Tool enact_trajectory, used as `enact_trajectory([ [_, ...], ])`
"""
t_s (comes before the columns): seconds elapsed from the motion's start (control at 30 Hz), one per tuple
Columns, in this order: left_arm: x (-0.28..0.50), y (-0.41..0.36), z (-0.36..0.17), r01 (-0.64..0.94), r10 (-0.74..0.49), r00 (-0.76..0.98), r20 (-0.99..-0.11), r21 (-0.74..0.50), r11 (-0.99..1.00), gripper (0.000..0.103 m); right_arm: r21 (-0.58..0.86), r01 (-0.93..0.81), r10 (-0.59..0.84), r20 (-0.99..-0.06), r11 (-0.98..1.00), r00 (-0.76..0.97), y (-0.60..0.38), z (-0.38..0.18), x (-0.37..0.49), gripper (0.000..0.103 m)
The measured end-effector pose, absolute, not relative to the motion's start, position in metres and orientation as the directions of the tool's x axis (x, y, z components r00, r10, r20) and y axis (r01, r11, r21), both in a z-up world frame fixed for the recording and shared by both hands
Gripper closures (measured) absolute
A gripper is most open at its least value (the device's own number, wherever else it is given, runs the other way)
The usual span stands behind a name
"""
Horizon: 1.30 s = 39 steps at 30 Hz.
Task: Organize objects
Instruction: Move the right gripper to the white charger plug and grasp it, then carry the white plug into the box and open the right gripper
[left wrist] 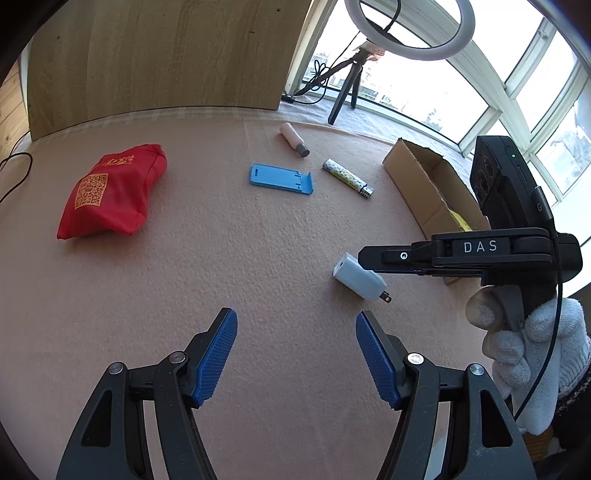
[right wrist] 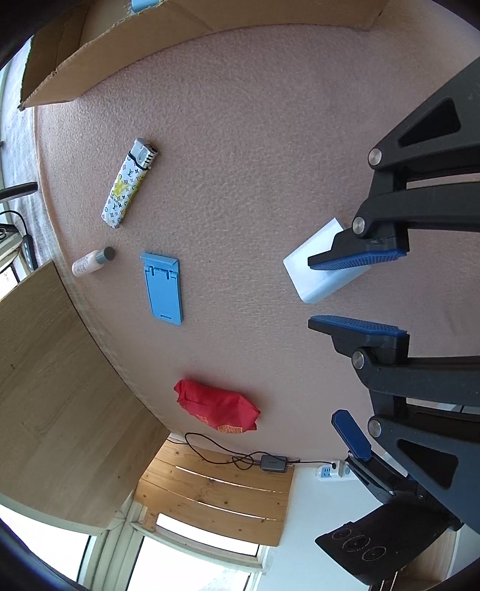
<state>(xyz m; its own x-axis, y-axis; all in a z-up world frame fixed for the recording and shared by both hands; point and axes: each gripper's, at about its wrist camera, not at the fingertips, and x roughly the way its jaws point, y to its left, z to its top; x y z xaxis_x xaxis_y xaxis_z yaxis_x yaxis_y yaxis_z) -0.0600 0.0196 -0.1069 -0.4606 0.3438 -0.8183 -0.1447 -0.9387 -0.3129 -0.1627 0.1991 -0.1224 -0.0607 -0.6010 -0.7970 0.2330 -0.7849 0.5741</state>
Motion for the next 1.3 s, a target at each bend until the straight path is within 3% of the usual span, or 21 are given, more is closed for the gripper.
enact_trajectory([
  [0.2, -0.061, 0.025, -0.112, -0.145, 0.365, -0.441, -0.82, -0.336, -0.931, 0.033, 0.583, 0.235, -0.613, -0.786, -0.778, -0.078, 0.2, -0.118, -0.158, 0.078],
  [0.27, -0.063, 0.027, -0.116, -0.136, 0.377, -0.425, -0.823, -0.353, -0.926, 0.032, 0.572, 0.221, -0.6, -0.795, -0.79, -0.089, 0.208, -0.121, -0.163, 0.062],
  [0.33, -0.065, 0.033, -0.121, -0.136, 0.388, -0.409, -0.826, -0.365, -0.921, 0.032, 0.575, 0.226, -0.601, -0.797, -0.786, -0.065, 0.213, -0.125, -0.166, 0.056],
  [1.0, -0.088, 0.093, -0.163, -0.126, 0.491, -0.316, -0.812, -0.477, -0.87, 0.033, 0.509, 0.43, -0.519, -0.848, -0.746, 0.102, 0.185, -0.146, -0.176, 0.055],
  [1.3, -0.102, 0.1, -0.167, -0.138, 0.483, -0.342, -0.806, -0.465, -0.874, 0.044, 0.525, 0.432, -0.527, -0.84, -0.733, 0.127, 0.189, -0.15, -0.178, 0.062],
])
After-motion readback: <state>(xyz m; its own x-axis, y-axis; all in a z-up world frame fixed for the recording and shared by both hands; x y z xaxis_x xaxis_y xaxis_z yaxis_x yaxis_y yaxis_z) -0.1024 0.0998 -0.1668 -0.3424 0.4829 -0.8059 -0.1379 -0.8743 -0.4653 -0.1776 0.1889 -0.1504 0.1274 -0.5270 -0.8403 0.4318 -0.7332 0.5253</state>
